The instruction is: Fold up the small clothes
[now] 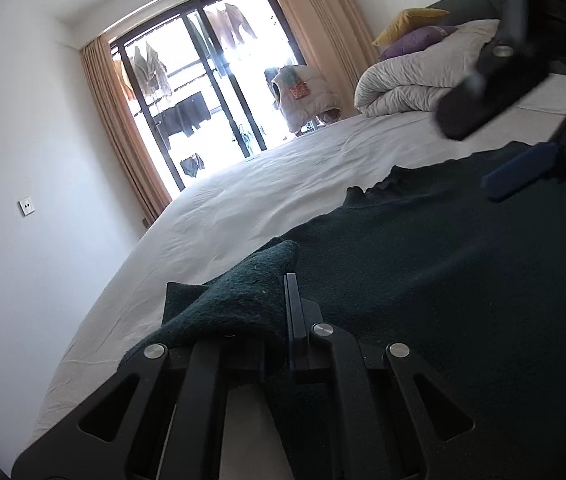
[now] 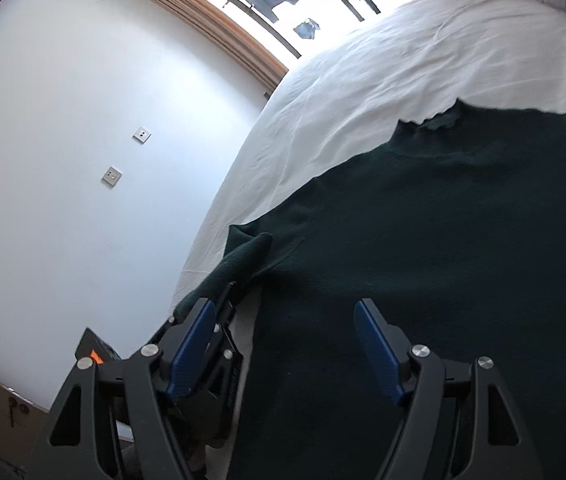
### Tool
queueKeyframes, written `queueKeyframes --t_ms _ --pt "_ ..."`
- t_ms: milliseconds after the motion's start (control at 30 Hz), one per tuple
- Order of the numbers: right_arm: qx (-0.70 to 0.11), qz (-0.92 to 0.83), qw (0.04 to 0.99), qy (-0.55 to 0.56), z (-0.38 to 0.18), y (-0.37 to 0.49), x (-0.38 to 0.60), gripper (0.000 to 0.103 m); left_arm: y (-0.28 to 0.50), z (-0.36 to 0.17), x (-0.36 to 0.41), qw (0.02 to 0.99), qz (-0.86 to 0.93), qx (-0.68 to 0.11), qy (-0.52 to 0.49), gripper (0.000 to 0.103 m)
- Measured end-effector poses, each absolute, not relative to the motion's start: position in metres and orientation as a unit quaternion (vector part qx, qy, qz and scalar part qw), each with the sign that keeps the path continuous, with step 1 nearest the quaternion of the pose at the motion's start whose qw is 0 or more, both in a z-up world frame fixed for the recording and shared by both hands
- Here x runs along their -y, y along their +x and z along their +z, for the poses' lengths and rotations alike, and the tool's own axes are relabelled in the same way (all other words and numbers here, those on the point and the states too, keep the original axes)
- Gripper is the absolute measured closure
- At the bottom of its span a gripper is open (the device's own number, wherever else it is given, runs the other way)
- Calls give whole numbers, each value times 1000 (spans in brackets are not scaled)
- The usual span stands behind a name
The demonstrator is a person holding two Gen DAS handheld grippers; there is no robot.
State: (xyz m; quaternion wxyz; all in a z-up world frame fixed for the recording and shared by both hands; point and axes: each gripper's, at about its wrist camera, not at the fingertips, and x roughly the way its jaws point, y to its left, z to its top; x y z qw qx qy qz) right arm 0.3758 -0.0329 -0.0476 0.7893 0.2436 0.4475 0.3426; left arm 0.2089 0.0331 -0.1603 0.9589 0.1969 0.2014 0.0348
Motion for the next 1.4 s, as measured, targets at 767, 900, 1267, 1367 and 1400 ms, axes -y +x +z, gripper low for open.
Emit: queueKeyframes --t_ms 767,900,1267,1367,1400 --pt "-533 299 737 289 -116 409 76 28 162 -287 64 662 -176 -66 726 97" --pt "-529 293 739 299 -118 397 87 25 169 -286 71 627 -195 -71 751 97" --pt "-516 288 719 366 -128 367 123 19 216 -278 38 671 -181 -103 712 97" --pt "-498 299 707 403 -128 354 129 19 218 -274 35 680 -176 -108 704 97" --pt "-493 300 705 413 -128 352 130 19 223 -273 36 683 -175 -109 701 97"
